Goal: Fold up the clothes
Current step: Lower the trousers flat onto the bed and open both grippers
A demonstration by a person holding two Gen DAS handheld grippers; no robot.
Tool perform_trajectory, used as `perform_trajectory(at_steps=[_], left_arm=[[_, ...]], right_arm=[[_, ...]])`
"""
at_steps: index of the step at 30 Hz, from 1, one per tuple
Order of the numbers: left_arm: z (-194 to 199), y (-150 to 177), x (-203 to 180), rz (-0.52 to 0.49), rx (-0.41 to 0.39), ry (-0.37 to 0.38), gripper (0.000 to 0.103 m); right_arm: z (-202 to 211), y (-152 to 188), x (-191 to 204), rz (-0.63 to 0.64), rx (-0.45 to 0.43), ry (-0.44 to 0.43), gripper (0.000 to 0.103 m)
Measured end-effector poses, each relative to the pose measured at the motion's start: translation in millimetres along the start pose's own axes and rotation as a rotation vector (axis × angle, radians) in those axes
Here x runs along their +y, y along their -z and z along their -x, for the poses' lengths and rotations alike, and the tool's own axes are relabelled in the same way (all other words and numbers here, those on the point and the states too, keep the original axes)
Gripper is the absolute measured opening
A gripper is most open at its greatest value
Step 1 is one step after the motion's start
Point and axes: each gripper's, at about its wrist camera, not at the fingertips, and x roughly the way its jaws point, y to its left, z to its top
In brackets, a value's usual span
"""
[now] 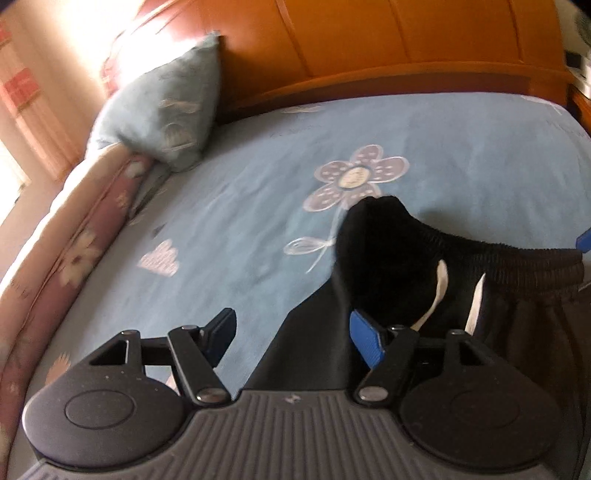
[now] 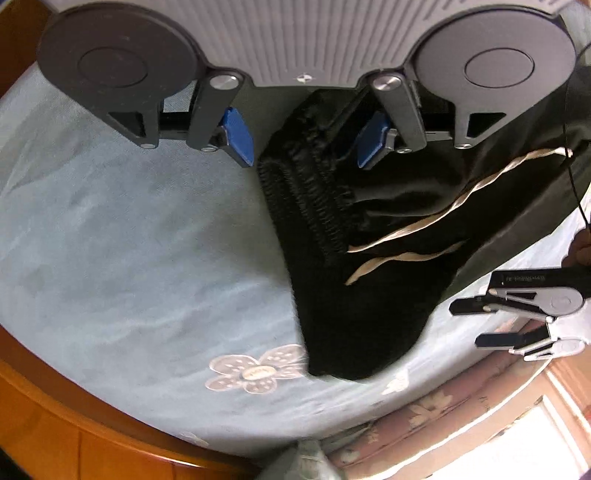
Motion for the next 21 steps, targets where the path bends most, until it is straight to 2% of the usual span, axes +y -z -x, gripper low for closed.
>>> perform_trajectory(at_steps=[3, 9, 12, 13, 15, 18, 21], left_arm=[[23, 33, 4, 0.117, 0.02, 0.034, 0.069], [77, 118, -22, 0.341, 0.115, 0.051, 0.072], [96, 152, -33, 0.491, 0.179, 0.022, 0.073], [99, 162, -35, 0.546, 0.202, 0.013, 0.073], [106, 179, -39, 0.65, 0.236, -0.002, 0.073], [115, 200, -39, 0.793, 0.259, -0.031, 0.073], [119, 211, -39, 0.867, 0.281, -0.058, 0.073]], right_arm=[[-5, 2, 12, 0.079, 0.008, 0.023, 0.078], [-11, -7, 37, 0.226, 0.005, 0.055, 0.081], [-2, -20, 53, 0.296, -0.035, 0.001, 0.087], [0, -24, 59, 0.315, -0.045, -0.03, 0.092], [-2, -31, 70, 0.35, -0.049, -0.107, 0.095], [-19, -35, 87, 0.387, -0.01, -0.21, 0.096], [-45, -33, 97, 0.405, 0.07, -0.26, 0.096]])
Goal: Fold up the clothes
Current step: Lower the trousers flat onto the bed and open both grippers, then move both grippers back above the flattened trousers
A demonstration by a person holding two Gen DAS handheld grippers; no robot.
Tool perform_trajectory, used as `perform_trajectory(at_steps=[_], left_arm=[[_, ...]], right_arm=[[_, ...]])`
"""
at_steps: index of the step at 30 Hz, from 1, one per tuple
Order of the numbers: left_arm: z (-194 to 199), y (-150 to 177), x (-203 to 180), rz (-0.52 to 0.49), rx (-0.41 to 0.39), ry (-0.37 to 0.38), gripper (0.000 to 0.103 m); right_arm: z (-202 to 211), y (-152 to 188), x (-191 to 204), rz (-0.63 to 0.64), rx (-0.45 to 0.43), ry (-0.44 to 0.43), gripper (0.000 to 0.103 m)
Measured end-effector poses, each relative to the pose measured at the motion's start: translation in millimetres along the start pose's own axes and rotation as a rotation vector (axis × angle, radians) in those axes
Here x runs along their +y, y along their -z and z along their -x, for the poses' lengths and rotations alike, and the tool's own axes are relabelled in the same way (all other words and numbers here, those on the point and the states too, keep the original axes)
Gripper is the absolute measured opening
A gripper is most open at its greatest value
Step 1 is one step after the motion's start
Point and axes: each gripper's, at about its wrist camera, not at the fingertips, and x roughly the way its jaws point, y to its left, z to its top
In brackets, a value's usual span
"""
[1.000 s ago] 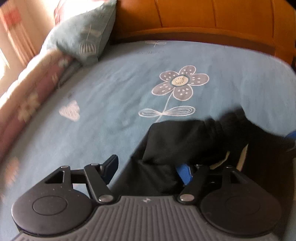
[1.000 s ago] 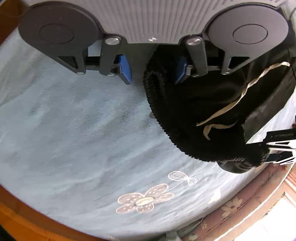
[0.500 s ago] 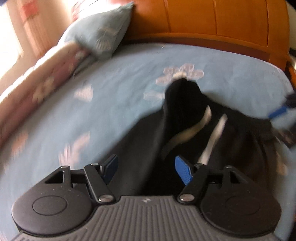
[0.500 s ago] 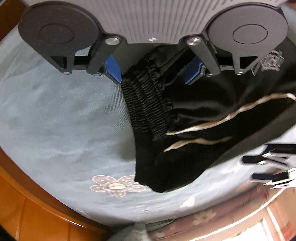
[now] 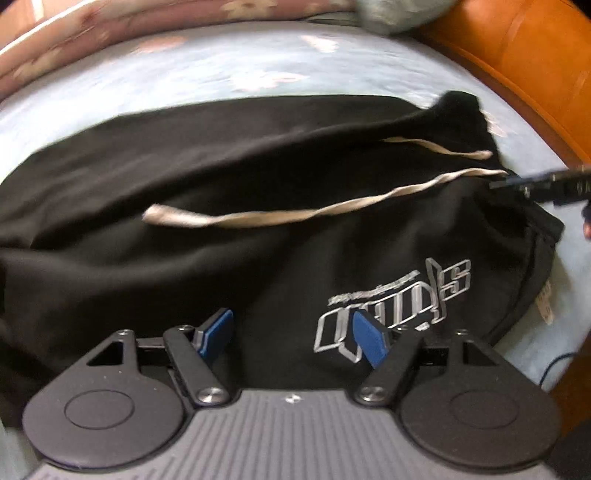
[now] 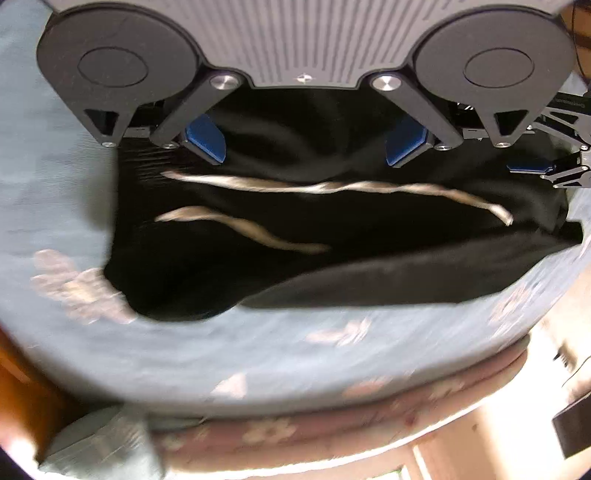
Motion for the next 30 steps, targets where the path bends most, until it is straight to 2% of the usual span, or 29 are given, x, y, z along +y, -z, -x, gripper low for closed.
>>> perform_trajectory(at_steps=[3, 6, 8, 15, 19, 22, 26, 30], left_arm=[[-5, 6, 7, 0.07, 0.017, -0.02, 0.073], [-8, 11, 12, 0.15, 0.007, -0.002, 0.077], [-8, 11, 13, 0.191, -0.002, 0.006, 0.079], [-3, 16, 23, 0.255, -0.036, 0.033, 0.079], [10, 12, 34, 0.202, -0.079, -0.003, 0.079], [16, 5, 49, 0.154, -0.124, -0.011, 0.079], [21, -4, 72, 0.084, -0.175, 0.047, 0.079], [17, -7, 95, -0.024, -0.185, 0.128, 0.079]], right_arm=[[-20, 2, -5, -0.018, 0.059, -0.032, 0.096], [-36, 6, -13, -0.042, 0.117, -0.035, 0.097], [-42, 10, -16, -0.054, 0.148, -0.038, 0.102], [-46, 19, -6, -0.02, 0.155, -0.011, 0.103], [-44, 29, -1, 0.071, 0.121, 0.007, 0.103], [-40, 40, 8, 0.145, 0.102, 0.059, 0.103], [-38, 38, 19, 0.077, 0.106, 0.151, 0.103], [-17, 25, 36, -0.007, 0.057, 0.158, 0.103]])
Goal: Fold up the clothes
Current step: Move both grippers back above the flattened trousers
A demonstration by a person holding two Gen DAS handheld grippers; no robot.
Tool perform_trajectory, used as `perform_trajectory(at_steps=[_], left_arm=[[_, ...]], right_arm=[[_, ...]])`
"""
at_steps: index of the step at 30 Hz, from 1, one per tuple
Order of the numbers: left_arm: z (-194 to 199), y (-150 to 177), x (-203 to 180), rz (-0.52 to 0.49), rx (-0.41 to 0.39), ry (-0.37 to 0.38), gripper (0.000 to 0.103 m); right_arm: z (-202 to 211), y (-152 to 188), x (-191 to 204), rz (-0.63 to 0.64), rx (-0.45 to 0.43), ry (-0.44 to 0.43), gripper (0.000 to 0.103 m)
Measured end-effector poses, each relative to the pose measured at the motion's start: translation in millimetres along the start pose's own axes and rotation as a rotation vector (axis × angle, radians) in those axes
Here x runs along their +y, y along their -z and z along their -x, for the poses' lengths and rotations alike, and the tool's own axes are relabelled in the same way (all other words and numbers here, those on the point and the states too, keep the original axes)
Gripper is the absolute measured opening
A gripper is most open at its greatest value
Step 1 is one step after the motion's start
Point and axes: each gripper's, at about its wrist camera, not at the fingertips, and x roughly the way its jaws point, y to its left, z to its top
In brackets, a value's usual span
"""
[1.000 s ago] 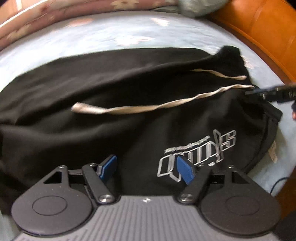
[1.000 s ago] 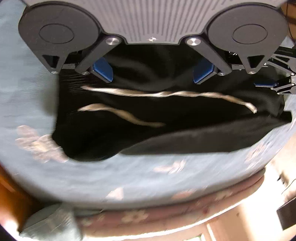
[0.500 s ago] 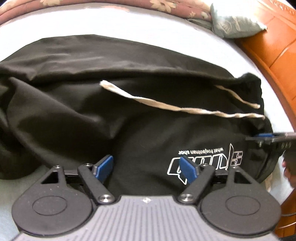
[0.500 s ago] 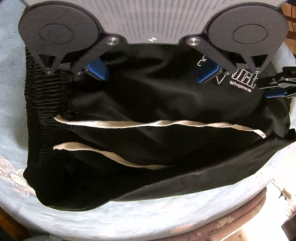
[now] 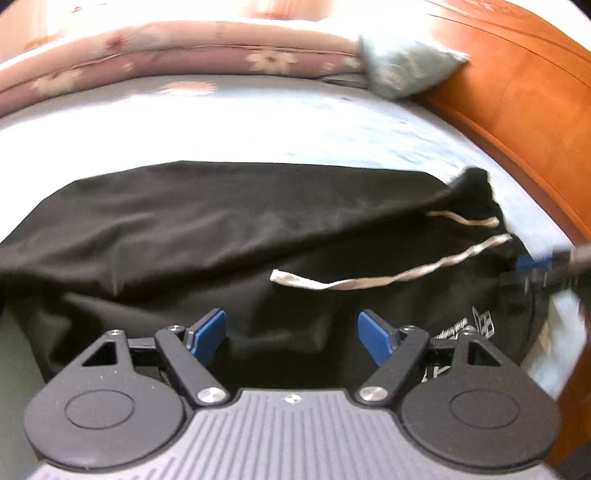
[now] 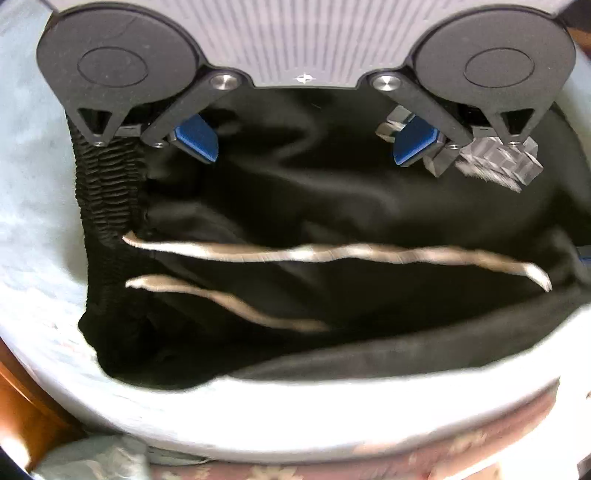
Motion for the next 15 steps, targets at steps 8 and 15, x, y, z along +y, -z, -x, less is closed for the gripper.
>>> perform_trajectory(at_steps=[8, 15], left_arm=[[-23, 12, 32, -0.023, 0.085, 0.137, 0.079], [-27, 13, 42, -0.014, 0.083, 0.195, 0.08]], right_arm=[[43, -31, 69, 0.055, -0.166, 0.156, 0.103], [73, -65, 109, 0.063, -0.153, 0.17, 0.102]])
